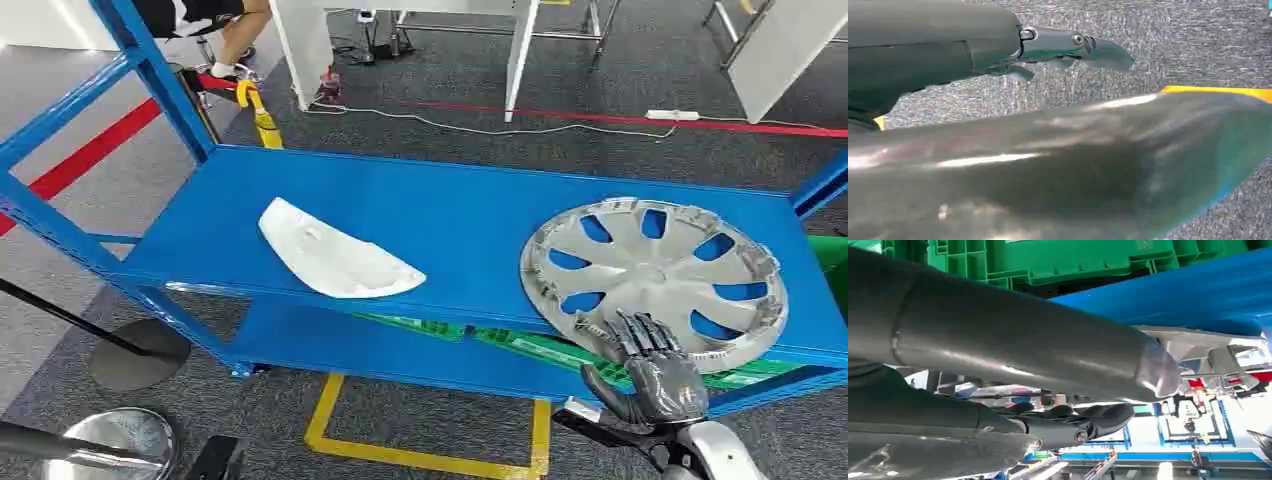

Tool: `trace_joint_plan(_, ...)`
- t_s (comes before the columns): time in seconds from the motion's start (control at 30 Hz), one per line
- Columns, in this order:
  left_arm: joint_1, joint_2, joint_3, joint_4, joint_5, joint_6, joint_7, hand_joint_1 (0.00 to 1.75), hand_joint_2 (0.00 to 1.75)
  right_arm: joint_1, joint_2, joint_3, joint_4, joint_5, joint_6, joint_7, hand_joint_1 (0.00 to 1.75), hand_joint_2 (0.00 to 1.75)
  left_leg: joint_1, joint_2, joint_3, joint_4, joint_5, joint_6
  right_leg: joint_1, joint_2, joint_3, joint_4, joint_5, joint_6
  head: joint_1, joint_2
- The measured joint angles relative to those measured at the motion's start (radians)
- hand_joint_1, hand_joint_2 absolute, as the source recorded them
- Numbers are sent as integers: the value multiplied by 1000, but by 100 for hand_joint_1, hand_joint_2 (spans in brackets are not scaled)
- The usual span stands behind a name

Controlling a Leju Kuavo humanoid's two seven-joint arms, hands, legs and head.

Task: Take the parts from the cabinet and place them on the table.

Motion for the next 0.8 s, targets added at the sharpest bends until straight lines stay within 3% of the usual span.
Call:
trace_joint_plan(0.27, 0, 0, 3, 0, -1, 3, 0, 0, 0, -2, 1, 3, 4, 11, -36, 3, 0, 0, 0, 0, 3, 0, 0, 0, 0, 0, 3, 0, 0, 0, 0, 0)
trace_joint_plan(0.67, -1, 0, 14, 0, -9, 3, 0, 0, 0, -2, 1, 4, -5, 36, -14, 35, 0, 0, 0, 0, 3, 0, 0, 0, 0, 0, 3, 0, 0, 0, 0, 0)
trace_joint_plan(0.7, -1, 0, 15, 0, -10, 3, 0, 0, 0, -3, 1, 3, -5, 39, -10, 37, 0, 175, 0, 0, 3, 0, 0, 0, 0, 0, 3, 0, 0, 0, 0, 0)
trace_joint_plan(0.8, -1, 0, 15, 0, -10, 3, 0, 0, 0, -4, 1, 3, -5, 43, -5, 39, 0, 175, 0, 0, 3, 0, 0, 0, 0, 0, 3, 0, 0, 0, 0, 0)
